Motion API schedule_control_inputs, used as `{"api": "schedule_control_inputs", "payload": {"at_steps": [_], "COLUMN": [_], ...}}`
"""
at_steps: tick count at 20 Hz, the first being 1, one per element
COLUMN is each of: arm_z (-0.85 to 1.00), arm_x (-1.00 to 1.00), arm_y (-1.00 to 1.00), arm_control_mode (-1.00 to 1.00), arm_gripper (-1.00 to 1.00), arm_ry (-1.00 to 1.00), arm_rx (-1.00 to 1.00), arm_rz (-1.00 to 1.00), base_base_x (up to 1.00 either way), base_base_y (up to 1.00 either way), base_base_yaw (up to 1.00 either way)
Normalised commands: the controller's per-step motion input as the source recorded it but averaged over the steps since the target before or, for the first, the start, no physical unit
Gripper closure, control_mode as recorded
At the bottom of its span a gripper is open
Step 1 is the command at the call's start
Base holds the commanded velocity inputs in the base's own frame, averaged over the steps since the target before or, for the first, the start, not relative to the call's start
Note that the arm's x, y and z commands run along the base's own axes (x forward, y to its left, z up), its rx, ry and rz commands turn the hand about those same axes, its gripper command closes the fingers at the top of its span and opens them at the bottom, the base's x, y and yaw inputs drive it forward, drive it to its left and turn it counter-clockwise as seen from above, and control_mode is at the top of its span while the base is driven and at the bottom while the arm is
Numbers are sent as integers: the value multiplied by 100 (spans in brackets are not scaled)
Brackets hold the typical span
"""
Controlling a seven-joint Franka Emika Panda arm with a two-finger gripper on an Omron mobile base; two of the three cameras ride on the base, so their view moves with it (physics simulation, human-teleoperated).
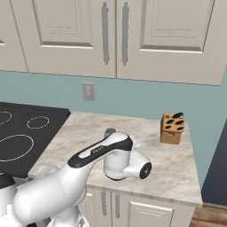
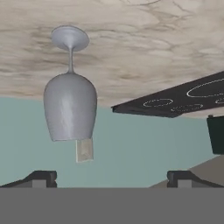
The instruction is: Retrieve the wine glasses from the counter and place one next to each plate.
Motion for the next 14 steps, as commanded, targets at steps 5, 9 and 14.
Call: {"api": "schedule_control_inputs", "payload": {"at_steps": [5,9,14], "arm_z": [-23,-25,-27], "arm_x": [25,21,13], "arm_y": [-41,-38,-26], "arm_control_mode": [-100,-100,-100], "arm_gripper": [-100,-100,-100], "arm_ry": [0,0,-2], "arm_rx": [0,0,0], "arm_rz": [3,6,10], "base_base_x": [0,0,0], "base_base_y": [0,0,0], "base_base_yaw": [0,0,0]}}
